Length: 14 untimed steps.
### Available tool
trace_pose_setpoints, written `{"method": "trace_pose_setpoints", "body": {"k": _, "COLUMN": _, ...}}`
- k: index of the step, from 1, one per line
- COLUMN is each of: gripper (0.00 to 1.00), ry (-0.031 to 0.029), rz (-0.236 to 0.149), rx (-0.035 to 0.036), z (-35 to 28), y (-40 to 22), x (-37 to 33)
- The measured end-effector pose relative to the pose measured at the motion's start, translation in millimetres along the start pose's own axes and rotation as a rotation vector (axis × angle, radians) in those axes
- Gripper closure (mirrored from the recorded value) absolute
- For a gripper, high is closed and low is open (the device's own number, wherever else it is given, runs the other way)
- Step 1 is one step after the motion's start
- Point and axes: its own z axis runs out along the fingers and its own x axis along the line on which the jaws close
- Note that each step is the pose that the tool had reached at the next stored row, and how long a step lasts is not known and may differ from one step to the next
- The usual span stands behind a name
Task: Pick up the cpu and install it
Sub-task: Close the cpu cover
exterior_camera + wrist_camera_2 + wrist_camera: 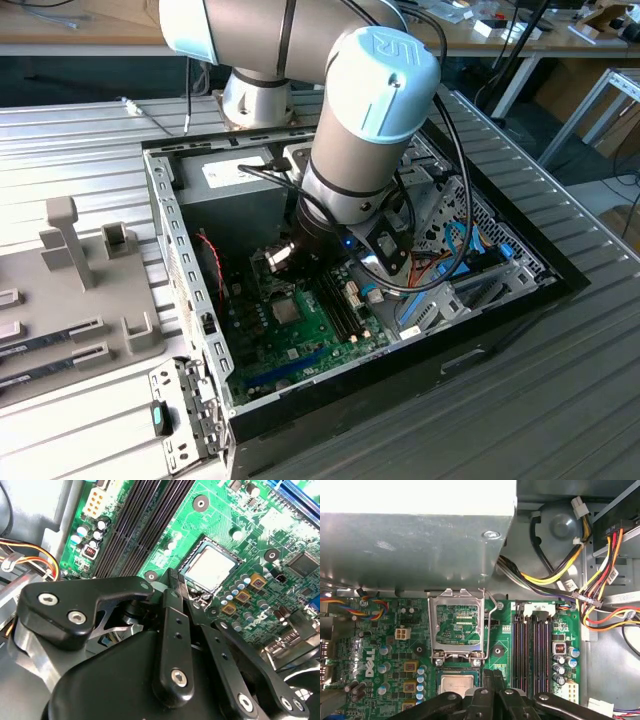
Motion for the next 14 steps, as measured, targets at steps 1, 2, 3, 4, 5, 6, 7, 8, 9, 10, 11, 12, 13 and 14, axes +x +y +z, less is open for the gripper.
{"method": "trace_pose_setpoints", "body": {"k": 1, "gripper": 0.89, "ry": 0.0001, "rz": 0.0, "rx": 0.0, "z": -0.1, "y": 0.4, "x": -0.1}}
{"method": "trace_pose_setpoints", "body": {"k": 2, "gripper": 0.89, "ry": 0.0, "rz": 0.0, "rx": -0.0003, "z": 0.2, "y": 2.8, "x": -0.1}}
{"method": "trace_pose_setpoints", "body": {"k": 3, "gripper": 0.89, "ry": 0.0, "rz": 0.0, "rx": -0.0004, "z": 0.3, "y": 4.4, "x": -0.1}}
{"method": "trace_pose_setpoints", "body": {"k": 4, "gripper": 0.89, "ry": 0.0, "rz": 0.0, "rx": -0.0007, "z": 0.4, "y": 6.0, "x": -0.2}}
{"method": "trace_pose_setpoints", "body": {"k": 5, "gripper": 0.89, "ry": 0.0001, "rz": -0.001, "rx": -0.0009, "z": 0.6, "y": 8.8, "x": -0.2}}
{"method": "trace_pose_setpoints", "body": {"k": 6, "gripper": 0.89, "ry": 0.0001, "rz": -0.002, "rx": -0.0013, "z": 0.8, "y": 10.7, "x": -0.3}}
{"method": "trace_pose_setpoints", "body": {"k": 7, "gripper": 0.89, "ry": 0.0002, "rz": -0.003, "rx": -0.0078, "z": 0.8, "y": 11.9, "x": -0.3}}
{"method": "trace_pose_setpoints", "body": {"k": 8, "gripper": 0.89, "ry": -0.0003, "rz": -0.004, "rx": -0.0264, "z": 0.9, "y": 12.6, "x": -0.4}}
{"method": "trace_pose_setpoints", "body": {"k": 9, "gripper": 0.89, "ry": -0.0007, "rz": -0.005, "rx": -0.0418, "z": 1.0, "y": 12.9, "x": -0.5}}
{"method": "trace_pose_setpoints", "body": {"k": 10, "gripper": 0.89, "ry": -0.001, "rz": -0.005, "rx": -0.0538, "z": 1.0, "y": 13.1, "x": -0.6}}
{"method": "trace_pose_setpoints", "body": {"k": 11, "gripper": 0.89, "ry": -0.0013, "rz": -0.006, "rx": -0.0736, "z": 1.0, "y": 13.3, "x": -0.8}}
{"method": "trace_pose_setpoints", "body": {"k": 12, "gripper": 0.89, "ry": -0.0016, "rz": -0.007, "rx": -0.0928, "z": 1.0, "y": 13.5, "x": -1.0}}
{"method": "trace_pose_setpoints", "body": {"k": 13, "gripper": 0.89, "ry": -0.0019, "rz": -0.008, "rx": -0.1098, "z": 1.0, "y": 13.6, "x": -1.2}}
{"method": "trace_pose_setpoints", "body": {"k": 14, "gripper": 0.89, "ry": -0.0013, "rz": -0.011, "rx": -0.123, "z": 1.0, "y": 13.6, "x": -1.4}}
